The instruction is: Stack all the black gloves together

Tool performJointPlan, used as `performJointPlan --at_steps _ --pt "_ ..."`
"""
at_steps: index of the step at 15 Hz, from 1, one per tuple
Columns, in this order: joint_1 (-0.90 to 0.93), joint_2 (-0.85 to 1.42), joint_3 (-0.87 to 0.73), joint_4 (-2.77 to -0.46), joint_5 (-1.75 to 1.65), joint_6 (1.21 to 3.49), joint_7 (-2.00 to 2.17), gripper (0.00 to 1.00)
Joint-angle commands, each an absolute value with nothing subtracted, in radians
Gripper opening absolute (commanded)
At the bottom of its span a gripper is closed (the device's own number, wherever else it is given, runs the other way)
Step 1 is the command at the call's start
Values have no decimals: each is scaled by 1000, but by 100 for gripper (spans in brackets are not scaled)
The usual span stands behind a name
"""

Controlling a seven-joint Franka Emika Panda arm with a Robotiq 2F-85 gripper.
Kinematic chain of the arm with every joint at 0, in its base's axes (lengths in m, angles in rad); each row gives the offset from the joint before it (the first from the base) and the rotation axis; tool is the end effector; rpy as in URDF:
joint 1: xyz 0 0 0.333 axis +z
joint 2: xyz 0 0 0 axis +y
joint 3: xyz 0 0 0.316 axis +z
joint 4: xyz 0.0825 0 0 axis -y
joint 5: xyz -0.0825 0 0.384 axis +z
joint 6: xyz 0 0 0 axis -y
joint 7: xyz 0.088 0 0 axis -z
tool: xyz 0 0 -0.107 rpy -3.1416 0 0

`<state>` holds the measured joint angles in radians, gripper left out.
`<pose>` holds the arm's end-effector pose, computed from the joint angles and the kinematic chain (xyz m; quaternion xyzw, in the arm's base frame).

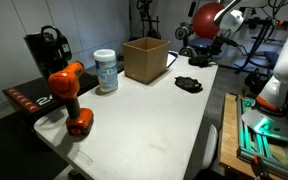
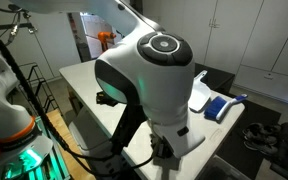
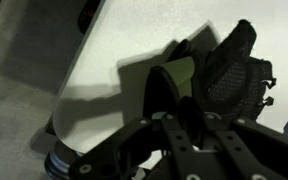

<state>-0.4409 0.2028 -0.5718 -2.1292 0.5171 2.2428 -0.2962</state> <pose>0.3127 -0.4654 0.3253 -0.8577 0.4937 -0.0712 0.1247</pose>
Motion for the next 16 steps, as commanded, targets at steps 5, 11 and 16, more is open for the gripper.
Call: performJointPlan --at_steps 5,11,16 --pt "-507 186 -510 -2059 368 2240 -246 81" --pt "-487 120 -463 -2069 231 2277 -341 100" --pt "-497 134 -451 -2041 248 2252 -323 100"
